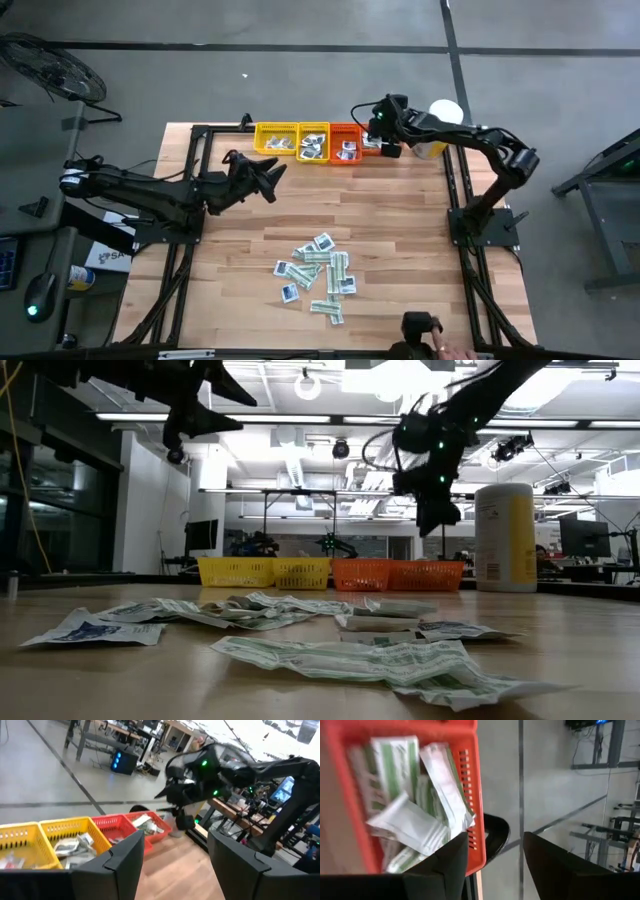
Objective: Pick & Place First Aid Supplies
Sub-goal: Put the green pad into the right orange bin
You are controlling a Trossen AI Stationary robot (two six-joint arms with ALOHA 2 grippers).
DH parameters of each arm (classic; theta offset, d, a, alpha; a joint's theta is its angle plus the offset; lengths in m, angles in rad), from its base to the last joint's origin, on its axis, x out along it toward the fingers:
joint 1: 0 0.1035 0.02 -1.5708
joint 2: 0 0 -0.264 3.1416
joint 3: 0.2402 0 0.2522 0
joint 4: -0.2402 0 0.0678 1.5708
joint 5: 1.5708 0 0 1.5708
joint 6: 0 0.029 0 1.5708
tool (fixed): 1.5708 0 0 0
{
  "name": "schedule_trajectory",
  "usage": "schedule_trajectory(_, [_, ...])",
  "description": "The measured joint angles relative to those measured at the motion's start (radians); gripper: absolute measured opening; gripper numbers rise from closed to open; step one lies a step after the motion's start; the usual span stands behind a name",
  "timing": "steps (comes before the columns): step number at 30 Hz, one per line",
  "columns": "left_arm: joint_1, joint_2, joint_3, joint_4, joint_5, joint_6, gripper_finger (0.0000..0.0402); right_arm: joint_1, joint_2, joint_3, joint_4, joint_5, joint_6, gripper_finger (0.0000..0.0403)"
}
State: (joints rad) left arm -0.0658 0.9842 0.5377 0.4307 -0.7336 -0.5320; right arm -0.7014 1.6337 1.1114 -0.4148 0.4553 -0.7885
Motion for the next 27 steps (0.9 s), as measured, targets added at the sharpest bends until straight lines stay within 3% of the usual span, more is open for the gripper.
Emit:
schedule_trajectory(5, [0.0, -0.027, 0.0, -0.134, 0.078, -0.118, 0.0216, 0.06, -0.07, 0.0, -0.037, -0.011, 0.088, 0.0184])
schedule_trajectory(9, [0.0, -0.039, 0.0, -0.257, 0.189, -0.22, 0.0216, 0.121, -0.132, 0.0, -0.092, -0.078, 0.22, 0.0184])
schedule_trajectory(16, [0.0, 0.004, 0.0, -0.401, 0.481, -0.378, 0.0216, 0.249, -0.202, 0.0, -0.145, -0.377, 0.553, 0.0184])
schedule_trajectory(19, [0.0, 0.049, 0.0, -0.405, 0.593, -0.486, 0.0216, 0.314, -0.202, 0.0, -0.142, -0.45, 0.667, 0.0184])
schedule_trajectory(24, [-0.004, 0.156, 0.0, -0.376, 0.757, -0.66, 0.0216, 0.428, -0.202, 0.0, -0.143, -0.427, 0.828, 0.0183])
schedule_trajectory(27, [-0.033, 0.229, -0.001, -0.321, 0.802, -0.686, 0.0216, 0.49, -0.202, 0.0, -0.143, -0.398, 0.915, 0.0183])
